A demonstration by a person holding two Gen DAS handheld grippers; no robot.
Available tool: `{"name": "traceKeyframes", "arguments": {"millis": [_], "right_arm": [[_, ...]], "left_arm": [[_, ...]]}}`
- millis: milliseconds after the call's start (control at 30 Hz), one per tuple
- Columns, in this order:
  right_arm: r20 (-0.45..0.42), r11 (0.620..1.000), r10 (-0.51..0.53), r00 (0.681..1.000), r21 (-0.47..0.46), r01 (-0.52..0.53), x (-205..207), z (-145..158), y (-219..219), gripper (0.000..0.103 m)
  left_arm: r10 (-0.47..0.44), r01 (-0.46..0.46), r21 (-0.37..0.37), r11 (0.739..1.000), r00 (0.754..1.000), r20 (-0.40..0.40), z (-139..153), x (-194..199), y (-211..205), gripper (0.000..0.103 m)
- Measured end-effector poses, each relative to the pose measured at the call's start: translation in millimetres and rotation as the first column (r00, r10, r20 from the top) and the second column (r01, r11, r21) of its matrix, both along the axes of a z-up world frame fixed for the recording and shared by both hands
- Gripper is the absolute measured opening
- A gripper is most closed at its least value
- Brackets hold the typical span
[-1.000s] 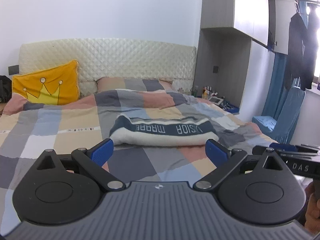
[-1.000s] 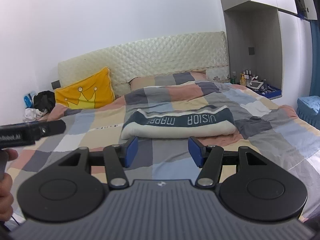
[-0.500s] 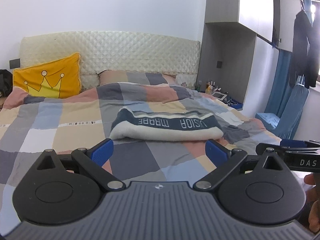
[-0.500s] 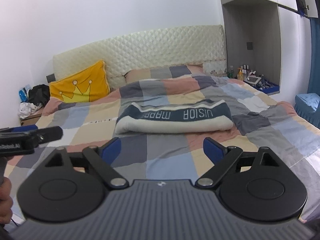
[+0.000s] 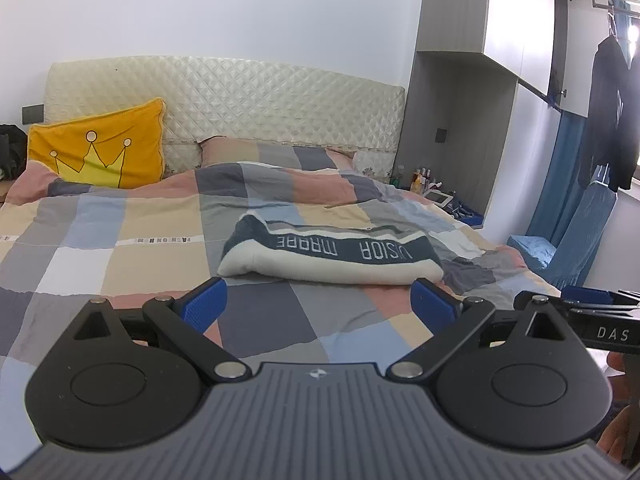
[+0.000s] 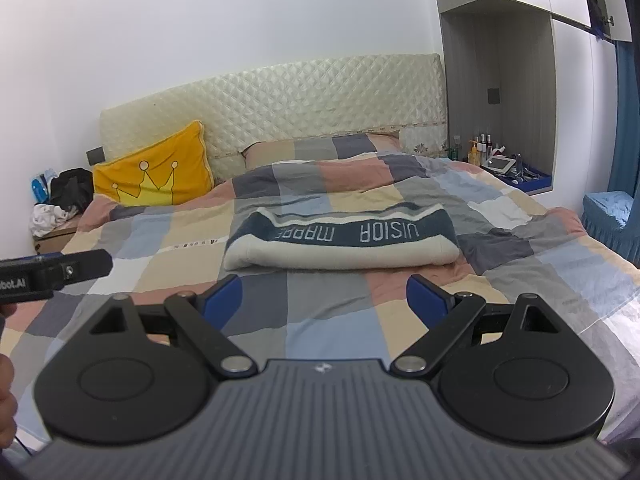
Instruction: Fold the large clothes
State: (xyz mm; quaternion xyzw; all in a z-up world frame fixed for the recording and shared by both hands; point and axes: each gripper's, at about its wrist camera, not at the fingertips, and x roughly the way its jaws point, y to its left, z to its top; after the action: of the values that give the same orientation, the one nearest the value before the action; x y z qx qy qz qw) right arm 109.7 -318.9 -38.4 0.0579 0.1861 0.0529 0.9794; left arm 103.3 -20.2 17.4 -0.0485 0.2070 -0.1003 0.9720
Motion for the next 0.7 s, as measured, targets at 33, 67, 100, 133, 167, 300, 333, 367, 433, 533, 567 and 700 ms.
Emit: {"name": "traceKeyframes", "arguments": {"millis": [33, 67, 100, 133, 167, 300, 333, 367, 433, 533, 567, 700], "right_arm": [[-0.001, 1.000, -0.002, 1.000, 0.002, 0.002, 0.1, -0.1, 0.4, 0.091], [-0.001, 1.000, -0.001, 1.000, 0.002, 0.001, -0.3, 0.0, 0.6, 0.091], [-0.001, 1.000, 0.000, 1.000, 0.001, 0.000, -0.8, 0.0, 0.4, 0.091], [-0.002, 1.000, -0.001, 1.000, 0.001, 0.001, -1.4, 0.2, 0.1, 0.091], [-0.001, 1.000, -0.002, 1.000, 0.001, 0.002, -0.9, -0.1, 0.6, 0.091], [0.003, 1.000, 0.001, 1.000, -0.002, -0.001, -1.7, -0.1, 0.8, 0.091], [0.002, 1.000, 0.001, 1.000, -0.001, -0.001, -2.0, -0.1, 0.7, 0.091], [0.002, 1.000, 0.001, 1.000, -0.002, -0.001, -1.6, -0.1, 0.8, 0.091], [0.002, 1.000, 0.004, 1.000, -0.004, -0.004, -1.9, -0.3, 0.8, 0.091], [0.001, 1.000, 0.004, 1.000, -0.003, -0.004, -1.6, -0.5, 0.5, 0.091], [0.001, 1.000, 0.005, 1.000, -0.002, -0.005, -2.5, -0.4, 0.2, 0.091], [0.006, 1.000, 0.003, 1.000, -0.007, -0.003, -2.7, -0.8, 0.0, 0.091]], "left_arm": [[0.001, -0.001, 0.002, 1.000, 1.000, 0.000, -0.1, -0.1, -0.2, 0.100], [0.002, -0.002, 0.003, 1.000, 1.000, 0.000, -0.1, 0.0, 0.0, 0.100], [0.004, -0.004, 0.004, 1.000, 1.000, -0.001, 0.5, -0.3, -0.5, 0.100], [0.004, -0.004, 0.003, 1.000, 1.000, -0.001, 1.5, -0.7, -1.2, 0.100], [0.002, -0.002, 0.003, 1.000, 1.000, 0.000, 1.5, -0.7, -1.0, 0.100], [0.001, -0.001, -0.002, 1.000, 1.000, 0.000, 2.7, -2.0, -3.9, 0.100], [0.002, -0.002, -0.001, 1.000, 1.000, -0.001, 2.7, -2.2, -4.2, 0.100], [0.001, -0.001, 0.000, 1.000, 1.000, 0.000, 2.9, -3.2, -5.3, 0.100], [0.003, -0.003, -0.001, 1.000, 1.000, -0.002, 2.9, -2.9, -5.3, 0.100], [0.002, -0.002, -0.001, 1.000, 1.000, 0.000, 3.0, -3.0, -5.1, 0.100], [0.003, -0.003, -0.001, 1.000, 1.000, 0.000, 3.0, -2.9, -4.8, 0.100], [-0.002, 0.002, -0.001, 1.000, 1.000, 0.000, 3.3, -4.1, -6.4, 0.100]]}}
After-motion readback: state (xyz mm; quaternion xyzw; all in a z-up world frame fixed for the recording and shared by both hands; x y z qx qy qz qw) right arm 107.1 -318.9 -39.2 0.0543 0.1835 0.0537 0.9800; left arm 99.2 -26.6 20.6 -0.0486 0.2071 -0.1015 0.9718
